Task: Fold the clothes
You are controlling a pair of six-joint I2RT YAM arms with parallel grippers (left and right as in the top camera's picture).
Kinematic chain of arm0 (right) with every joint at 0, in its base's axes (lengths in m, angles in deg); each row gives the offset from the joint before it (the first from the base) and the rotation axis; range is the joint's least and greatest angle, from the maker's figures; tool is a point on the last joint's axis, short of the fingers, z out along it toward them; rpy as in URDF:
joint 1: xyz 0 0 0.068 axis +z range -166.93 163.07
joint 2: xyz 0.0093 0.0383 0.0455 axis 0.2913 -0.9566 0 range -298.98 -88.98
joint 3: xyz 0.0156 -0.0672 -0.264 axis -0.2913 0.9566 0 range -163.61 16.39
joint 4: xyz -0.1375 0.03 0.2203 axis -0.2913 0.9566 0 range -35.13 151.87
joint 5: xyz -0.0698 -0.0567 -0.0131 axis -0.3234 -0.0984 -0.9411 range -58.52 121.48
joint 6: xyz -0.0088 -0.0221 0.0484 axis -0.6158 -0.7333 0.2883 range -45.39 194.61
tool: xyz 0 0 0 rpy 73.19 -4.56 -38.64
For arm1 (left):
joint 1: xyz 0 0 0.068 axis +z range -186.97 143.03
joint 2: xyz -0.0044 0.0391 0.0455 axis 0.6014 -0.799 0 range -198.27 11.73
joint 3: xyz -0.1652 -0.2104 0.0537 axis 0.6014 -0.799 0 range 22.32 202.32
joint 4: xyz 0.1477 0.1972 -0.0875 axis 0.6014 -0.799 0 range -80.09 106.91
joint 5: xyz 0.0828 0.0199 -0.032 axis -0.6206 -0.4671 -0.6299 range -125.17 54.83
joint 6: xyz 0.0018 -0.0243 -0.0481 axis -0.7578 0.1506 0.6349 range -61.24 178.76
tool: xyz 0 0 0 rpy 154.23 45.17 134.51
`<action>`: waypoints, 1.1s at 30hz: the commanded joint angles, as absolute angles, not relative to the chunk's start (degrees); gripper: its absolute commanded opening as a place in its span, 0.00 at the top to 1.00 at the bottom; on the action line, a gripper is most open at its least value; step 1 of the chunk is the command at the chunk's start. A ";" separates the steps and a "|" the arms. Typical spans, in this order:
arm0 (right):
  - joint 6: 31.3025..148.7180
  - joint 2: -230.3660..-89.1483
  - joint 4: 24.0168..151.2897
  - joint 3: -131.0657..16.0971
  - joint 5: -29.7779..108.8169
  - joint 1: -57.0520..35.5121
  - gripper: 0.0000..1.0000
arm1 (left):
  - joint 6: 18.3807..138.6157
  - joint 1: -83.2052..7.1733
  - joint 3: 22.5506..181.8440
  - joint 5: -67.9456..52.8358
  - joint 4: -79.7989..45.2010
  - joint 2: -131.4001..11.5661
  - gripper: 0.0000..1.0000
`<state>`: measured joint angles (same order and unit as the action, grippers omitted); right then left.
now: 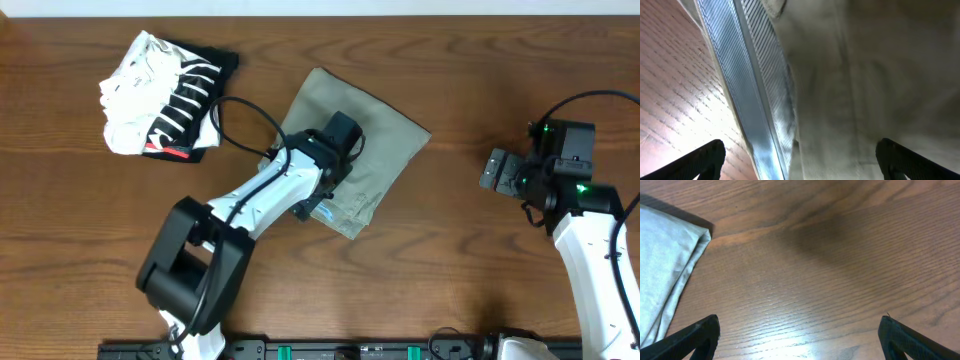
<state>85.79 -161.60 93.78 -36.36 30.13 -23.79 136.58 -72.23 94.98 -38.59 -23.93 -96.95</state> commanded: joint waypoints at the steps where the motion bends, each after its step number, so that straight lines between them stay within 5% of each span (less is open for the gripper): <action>1: 86.60 -161.30 93.67 -36.18 29.37 -24.16 0.01 | 137.11 -72.01 94.63 -39.58 -24.17 -100.06 0.02; 22: 86.60 -161.30 93.67 -36.18 29.37 -24.16 0.00 | 141.00 -72.04 88.17 -36.89 -20.59 -101.81 0.00; 33: 86.60 -161.30 93.92 -36.18 29.35 -24.16 0.01 | 140.93 -72.08 87.20 -36.93 -20.30 -101.89 0.43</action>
<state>85.81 -161.60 93.87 -36.36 30.11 -23.79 140.28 -72.23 90.90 -37.26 -18.86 -99.01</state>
